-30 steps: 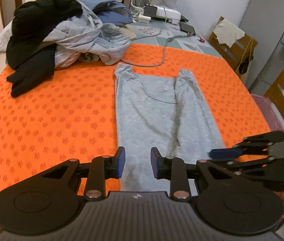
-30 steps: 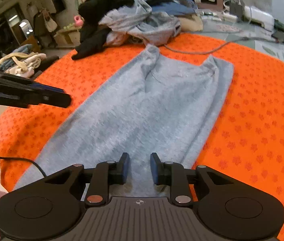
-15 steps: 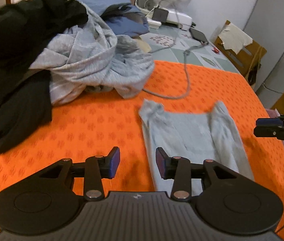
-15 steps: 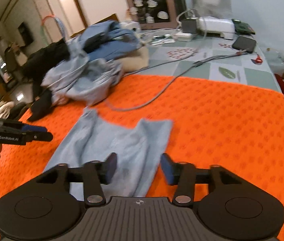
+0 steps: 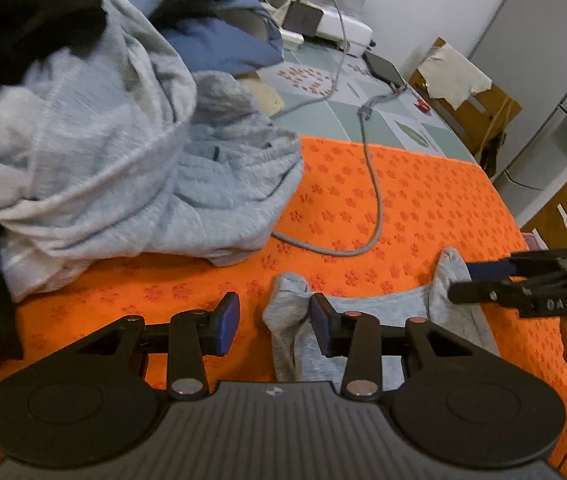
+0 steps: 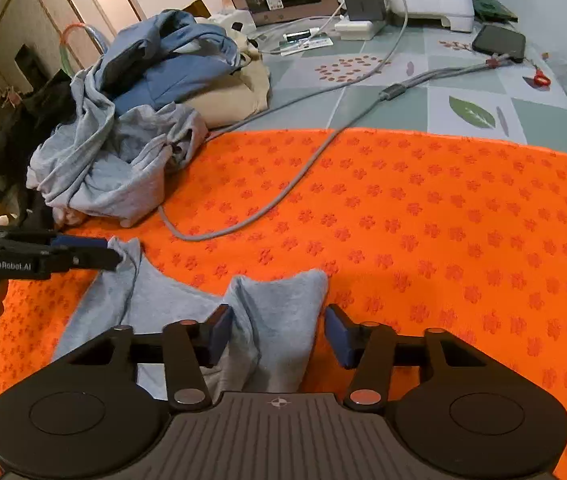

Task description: Fold clothes

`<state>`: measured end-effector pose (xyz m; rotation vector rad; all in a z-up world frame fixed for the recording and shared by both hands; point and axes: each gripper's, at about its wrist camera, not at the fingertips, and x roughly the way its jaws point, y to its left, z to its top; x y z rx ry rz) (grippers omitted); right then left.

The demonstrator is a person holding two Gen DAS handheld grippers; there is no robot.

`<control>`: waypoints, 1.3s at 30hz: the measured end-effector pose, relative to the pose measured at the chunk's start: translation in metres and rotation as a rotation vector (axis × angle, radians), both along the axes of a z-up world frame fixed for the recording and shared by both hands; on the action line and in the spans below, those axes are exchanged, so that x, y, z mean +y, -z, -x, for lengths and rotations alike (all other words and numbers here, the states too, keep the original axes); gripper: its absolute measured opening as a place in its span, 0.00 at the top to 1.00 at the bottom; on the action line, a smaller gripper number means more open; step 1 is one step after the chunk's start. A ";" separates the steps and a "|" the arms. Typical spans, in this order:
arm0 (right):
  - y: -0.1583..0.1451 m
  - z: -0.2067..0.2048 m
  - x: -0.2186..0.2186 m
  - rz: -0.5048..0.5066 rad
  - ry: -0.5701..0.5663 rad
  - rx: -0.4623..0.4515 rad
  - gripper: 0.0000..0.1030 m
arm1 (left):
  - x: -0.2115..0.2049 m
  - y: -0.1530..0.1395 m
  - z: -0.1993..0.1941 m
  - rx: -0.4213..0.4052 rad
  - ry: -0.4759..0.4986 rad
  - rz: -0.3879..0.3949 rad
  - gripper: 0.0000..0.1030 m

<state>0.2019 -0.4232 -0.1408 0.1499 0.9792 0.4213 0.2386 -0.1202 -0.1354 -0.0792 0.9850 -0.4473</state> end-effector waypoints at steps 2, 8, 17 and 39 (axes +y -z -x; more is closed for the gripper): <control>0.001 -0.004 -0.002 -0.003 0.006 0.000 0.61 | -0.002 0.003 -0.001 0.002 0.011 0.012 0.66; 0.002 -0.006 -0.011 -0.016 -0.003 0.010 0.91 | -0.006 0.000 -0.003 0.009 0.030 0.065 0.93; -0.024 0.013 -0.024 -0.116 -0.006 -0.051 0.95 | 0.008 -0.039 0.015 -0.037 0.034 0.161 0.94; -0.079 0.224 -0.014 -0.024 -0.345 -0.245 0.97 | 0.026 -0.097 0.226 -0.167 0.280 -0.046 0.95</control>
